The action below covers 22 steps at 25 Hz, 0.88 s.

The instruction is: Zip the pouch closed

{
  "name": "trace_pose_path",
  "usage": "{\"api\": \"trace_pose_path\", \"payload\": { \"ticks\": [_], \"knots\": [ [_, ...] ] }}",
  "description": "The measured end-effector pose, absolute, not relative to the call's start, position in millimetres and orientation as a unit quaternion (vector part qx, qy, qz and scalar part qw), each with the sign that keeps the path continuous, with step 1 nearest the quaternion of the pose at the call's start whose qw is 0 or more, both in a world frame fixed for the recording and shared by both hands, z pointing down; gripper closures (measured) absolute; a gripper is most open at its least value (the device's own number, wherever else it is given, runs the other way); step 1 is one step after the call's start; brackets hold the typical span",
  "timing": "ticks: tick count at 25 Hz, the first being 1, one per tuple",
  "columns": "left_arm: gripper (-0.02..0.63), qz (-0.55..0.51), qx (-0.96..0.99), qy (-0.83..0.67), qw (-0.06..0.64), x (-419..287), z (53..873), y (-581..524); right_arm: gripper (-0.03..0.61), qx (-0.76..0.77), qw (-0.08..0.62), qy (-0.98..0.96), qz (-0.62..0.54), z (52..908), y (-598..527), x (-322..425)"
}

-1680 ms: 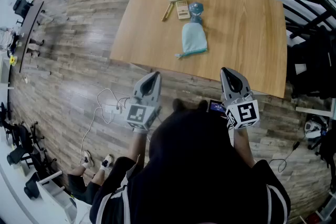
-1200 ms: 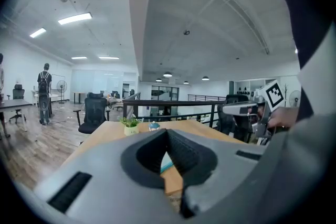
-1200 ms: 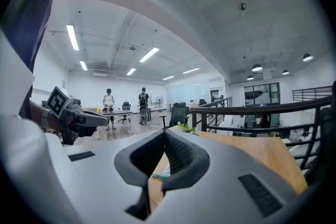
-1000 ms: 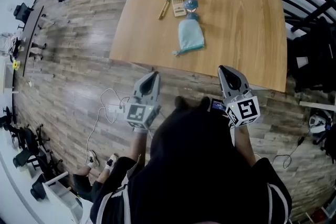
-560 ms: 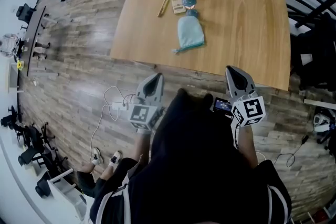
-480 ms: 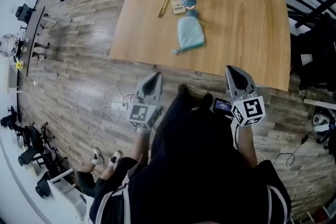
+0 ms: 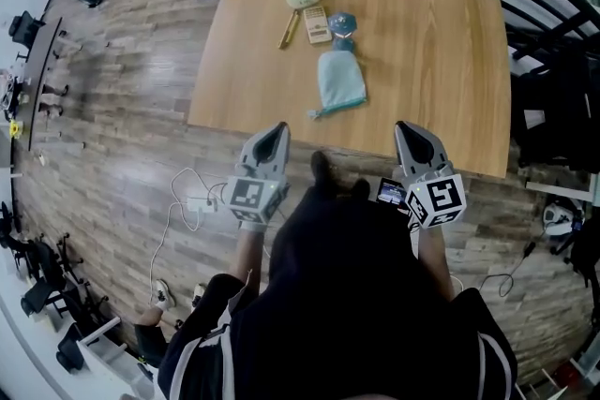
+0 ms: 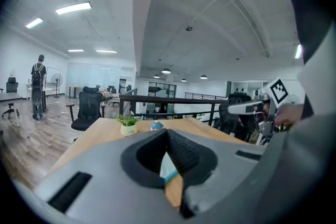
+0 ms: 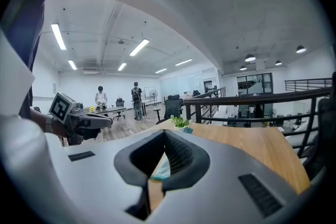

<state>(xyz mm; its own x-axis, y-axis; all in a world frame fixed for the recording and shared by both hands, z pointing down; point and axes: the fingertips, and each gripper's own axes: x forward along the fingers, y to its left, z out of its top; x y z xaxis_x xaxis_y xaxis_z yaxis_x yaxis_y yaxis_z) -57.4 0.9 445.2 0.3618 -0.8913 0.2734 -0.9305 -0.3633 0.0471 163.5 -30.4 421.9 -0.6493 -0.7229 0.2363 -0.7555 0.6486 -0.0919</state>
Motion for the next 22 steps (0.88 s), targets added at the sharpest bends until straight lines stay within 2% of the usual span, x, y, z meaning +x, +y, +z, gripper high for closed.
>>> {"api": "trace_pose_path", "payload": {
  "ticks": [13,22],
  "knots": [
    [0.612,0.097,0.827,-0.533,0.15,-95,496,-41,0.565,0.422,0.14,-0.891,0.092,434,-84,106],
    [0.612,0.12,0.838,-0.506,0.164,-90,515,-58,0.565,0.422,0.159,-0.888,0.089,442,-103,103]
  ]
}}
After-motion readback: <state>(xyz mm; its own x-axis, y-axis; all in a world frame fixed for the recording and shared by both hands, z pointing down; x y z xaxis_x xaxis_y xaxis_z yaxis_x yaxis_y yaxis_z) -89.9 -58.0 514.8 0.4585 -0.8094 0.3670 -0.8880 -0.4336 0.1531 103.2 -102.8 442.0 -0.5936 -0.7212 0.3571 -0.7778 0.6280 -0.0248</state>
